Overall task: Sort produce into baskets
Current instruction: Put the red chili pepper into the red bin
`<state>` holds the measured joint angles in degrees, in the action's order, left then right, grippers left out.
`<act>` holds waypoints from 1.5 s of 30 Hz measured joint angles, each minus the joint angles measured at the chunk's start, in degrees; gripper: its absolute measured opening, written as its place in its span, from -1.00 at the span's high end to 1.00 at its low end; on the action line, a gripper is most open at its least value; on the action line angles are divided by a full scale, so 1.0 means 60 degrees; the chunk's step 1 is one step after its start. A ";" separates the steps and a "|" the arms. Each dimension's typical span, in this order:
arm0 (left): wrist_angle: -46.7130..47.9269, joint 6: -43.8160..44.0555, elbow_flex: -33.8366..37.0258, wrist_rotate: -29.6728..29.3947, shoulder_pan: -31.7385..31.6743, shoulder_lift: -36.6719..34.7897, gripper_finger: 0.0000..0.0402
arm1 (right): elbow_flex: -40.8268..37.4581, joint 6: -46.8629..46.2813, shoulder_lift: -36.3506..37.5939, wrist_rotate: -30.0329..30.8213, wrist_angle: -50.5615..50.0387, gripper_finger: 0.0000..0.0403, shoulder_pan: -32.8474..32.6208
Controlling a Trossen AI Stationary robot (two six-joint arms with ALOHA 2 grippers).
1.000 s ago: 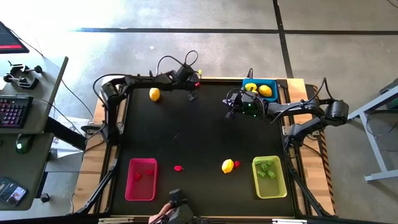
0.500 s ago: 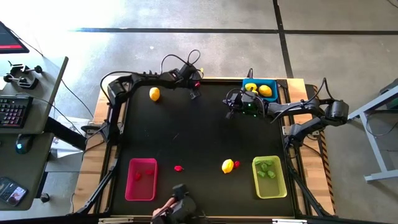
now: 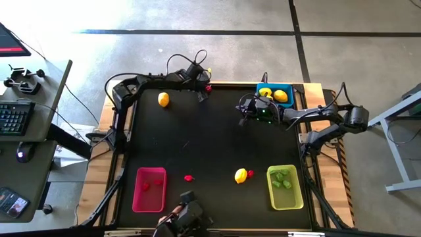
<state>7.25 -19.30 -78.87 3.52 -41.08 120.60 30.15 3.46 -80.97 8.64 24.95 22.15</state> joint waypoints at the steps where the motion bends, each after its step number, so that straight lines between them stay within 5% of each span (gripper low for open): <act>1: -0.0014 -0.0070 0.0000 0.0002 0.0001 0.0000 0.19 | 0.0000 0.0000 0.0000 0.0000 0.0000 1.00 0.0000; 17: 0.1398 -0.0494 -0.1290 0.0401 -0.0098 0.0769 0.23 | 0.0000 0.0044 0.0000 0.0007 0.0014 1.00 0.0000; 29: 0.1336 -0.0491 -0.1297 0.0862 -0.0339 0.0809 0.93 | 0.0000 0.0076 0.0000 0.0004 0.0014 1.00 0.0000; 45: 0.3294 -0.0986 -0.0934 0.1341 0.0954 -0.1805 1.00 | 0.0000 0.0106 0.0003 0.0000 -0.0136 1.00 0.0000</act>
<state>27.02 -25.21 -84.47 11.56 -35.36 109.76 30.15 4.10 -80.95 8.64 24.13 22.15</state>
